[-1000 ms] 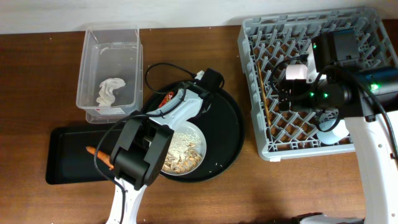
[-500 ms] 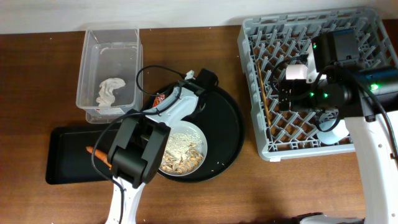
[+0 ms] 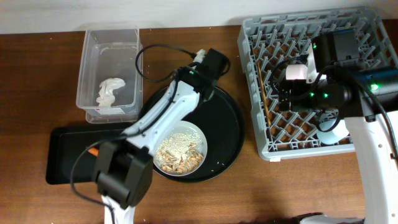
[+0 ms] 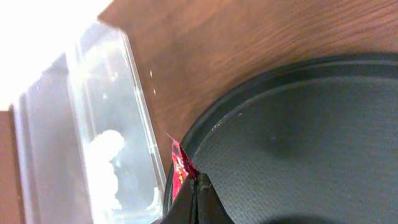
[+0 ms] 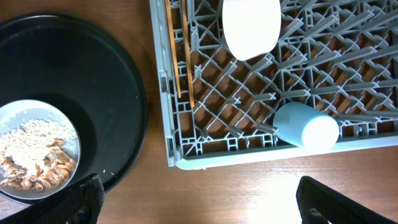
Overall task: Sort waste into correct bins and load items into the dishwasher rack
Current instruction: 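Pinch the red wrapper with the left gripper and drop it in the clear box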
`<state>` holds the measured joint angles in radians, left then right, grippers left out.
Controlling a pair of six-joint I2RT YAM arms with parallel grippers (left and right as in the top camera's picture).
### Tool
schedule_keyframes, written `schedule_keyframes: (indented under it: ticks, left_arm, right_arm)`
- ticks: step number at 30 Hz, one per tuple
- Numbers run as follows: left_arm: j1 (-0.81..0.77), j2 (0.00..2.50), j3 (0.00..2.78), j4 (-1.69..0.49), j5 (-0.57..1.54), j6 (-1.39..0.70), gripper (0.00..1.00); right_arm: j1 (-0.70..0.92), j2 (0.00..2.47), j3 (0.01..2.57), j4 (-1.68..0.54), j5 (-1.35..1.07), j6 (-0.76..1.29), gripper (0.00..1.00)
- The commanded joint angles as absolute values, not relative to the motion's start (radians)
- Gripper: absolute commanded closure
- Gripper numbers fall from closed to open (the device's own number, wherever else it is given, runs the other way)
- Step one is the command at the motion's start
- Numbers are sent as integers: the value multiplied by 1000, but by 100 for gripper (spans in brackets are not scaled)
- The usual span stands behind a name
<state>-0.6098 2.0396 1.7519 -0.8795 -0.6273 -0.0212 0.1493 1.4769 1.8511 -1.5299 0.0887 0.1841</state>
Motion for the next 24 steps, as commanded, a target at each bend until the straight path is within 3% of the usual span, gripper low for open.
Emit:
schedule_keyframes:
  ticks: [1,6,10,11,13,17,20,21,24]
  left_arm:
    - [-618,1928,1774,-884,-646,57,100]
    - [-434,1851,1821,-844,-693,84,100]
    - [-214,1851,1821,-810,-470,84,100]
    - [-189,1851,1821,-801,-460,84,94]
    - [-153,1850,1821,-778,-358,173,32]
    - [-155,1834,1837,-763,-348,173,28]
    - [-190,1766,1847,-882,-136,172,28]
    - [-219,1744,1847,-961,-89,131,20]
    - [-293,1739,1846,-1157,-88,34,26]
  right_arm:
    - [150,1478,1851,-1530,87,193,2]
    - [150,1478,1851,-1530,87,193,2]
    - [150,1478,1851,-1530,86,193,2]
    - [150,1478,1851,-1530,86,193,2]
    - [150,1478,1851,-1530,86,193,2]
    - [150,1478,1851,-1539,87,193,2]
    - [150,1478,1851,-1545,87,193,2]
    - [150,1478,1851,-1543,87,193,2]
    - [150,1478,1851,-1541,87,193,2]
